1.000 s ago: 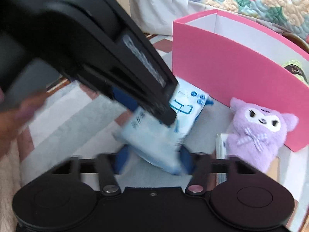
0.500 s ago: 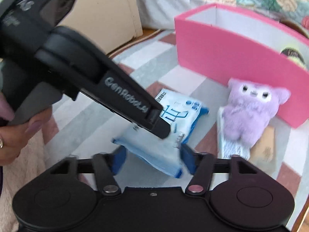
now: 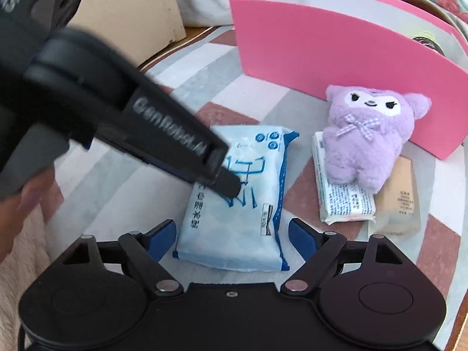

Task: Organize objects
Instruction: 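Close the left tool on the blue-white wet-wipes pack, then lift the wet-wipes pack with the left tool and carry it into the pink box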

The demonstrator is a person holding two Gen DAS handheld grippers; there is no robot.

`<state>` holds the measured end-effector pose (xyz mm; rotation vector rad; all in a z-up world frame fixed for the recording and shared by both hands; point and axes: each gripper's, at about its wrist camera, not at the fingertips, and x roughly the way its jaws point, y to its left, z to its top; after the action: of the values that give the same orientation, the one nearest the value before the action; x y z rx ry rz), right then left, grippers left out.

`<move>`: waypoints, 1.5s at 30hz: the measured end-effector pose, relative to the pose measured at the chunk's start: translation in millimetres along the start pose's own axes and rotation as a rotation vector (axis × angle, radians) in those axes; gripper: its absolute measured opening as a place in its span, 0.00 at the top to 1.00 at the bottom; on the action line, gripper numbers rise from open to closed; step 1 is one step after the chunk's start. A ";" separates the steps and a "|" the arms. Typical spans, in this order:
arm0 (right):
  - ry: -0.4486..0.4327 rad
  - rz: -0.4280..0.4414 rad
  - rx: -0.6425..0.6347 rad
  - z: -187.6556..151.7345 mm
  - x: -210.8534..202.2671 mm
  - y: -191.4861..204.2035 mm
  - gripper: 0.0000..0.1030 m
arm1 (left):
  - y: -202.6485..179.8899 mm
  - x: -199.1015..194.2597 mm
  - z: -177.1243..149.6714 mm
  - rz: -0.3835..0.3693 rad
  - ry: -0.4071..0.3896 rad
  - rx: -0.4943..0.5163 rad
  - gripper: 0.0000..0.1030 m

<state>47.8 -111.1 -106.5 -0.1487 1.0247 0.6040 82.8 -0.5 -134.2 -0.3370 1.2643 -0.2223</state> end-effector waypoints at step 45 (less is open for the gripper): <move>-0.192 0.047 -0.047 64.4 -140.6 23.0 0.31 | -63.6 -169.4 13.3 -0.078 -0.237 0.184 0.70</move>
<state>31.7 -123.4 48.5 -0.1062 0.8304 0.6720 47.7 0.6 43.8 -0.2465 0.9902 -0.3525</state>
